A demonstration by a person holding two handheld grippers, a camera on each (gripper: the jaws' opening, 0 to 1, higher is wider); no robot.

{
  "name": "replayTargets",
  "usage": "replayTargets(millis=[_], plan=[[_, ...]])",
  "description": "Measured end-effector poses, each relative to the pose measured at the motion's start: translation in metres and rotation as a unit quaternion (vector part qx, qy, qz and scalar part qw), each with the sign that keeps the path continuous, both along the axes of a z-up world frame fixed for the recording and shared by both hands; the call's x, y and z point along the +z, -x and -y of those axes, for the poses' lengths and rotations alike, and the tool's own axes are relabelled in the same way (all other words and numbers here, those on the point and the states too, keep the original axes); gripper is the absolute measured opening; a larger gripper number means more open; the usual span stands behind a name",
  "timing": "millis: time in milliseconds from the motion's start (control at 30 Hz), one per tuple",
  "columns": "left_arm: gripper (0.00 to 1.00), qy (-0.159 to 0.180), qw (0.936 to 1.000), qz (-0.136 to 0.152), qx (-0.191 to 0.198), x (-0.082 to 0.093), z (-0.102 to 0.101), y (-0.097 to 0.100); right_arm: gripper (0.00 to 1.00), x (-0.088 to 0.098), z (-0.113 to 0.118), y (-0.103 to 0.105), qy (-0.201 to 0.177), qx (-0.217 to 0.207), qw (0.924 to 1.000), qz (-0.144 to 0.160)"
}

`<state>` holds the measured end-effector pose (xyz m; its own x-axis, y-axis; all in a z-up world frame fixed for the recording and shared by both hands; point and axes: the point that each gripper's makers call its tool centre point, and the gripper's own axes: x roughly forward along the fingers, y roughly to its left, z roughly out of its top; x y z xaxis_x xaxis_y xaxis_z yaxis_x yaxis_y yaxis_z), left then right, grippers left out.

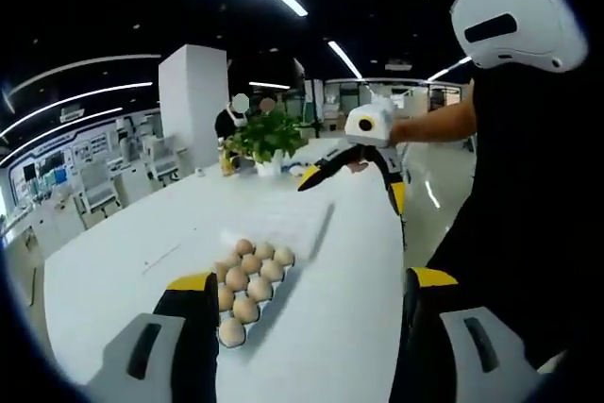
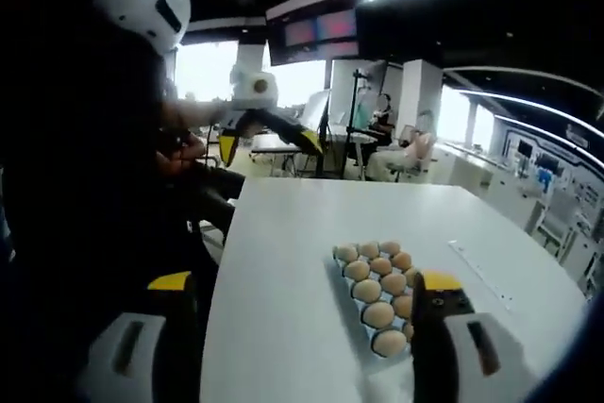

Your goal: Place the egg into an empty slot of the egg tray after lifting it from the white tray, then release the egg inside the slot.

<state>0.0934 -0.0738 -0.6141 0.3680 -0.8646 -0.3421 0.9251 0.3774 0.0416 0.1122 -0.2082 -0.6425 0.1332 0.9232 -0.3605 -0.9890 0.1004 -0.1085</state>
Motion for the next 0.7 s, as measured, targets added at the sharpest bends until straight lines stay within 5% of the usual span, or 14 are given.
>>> replayTargets(millis=[700], plan=[[0.80, 0.006, 0.9998, 0.015, 0.007, 0.007, 0.043, 0.007, 0.97, 0.000, 0.034, 0.018, -0.008, 0.015, 0.9999, 0.001]])
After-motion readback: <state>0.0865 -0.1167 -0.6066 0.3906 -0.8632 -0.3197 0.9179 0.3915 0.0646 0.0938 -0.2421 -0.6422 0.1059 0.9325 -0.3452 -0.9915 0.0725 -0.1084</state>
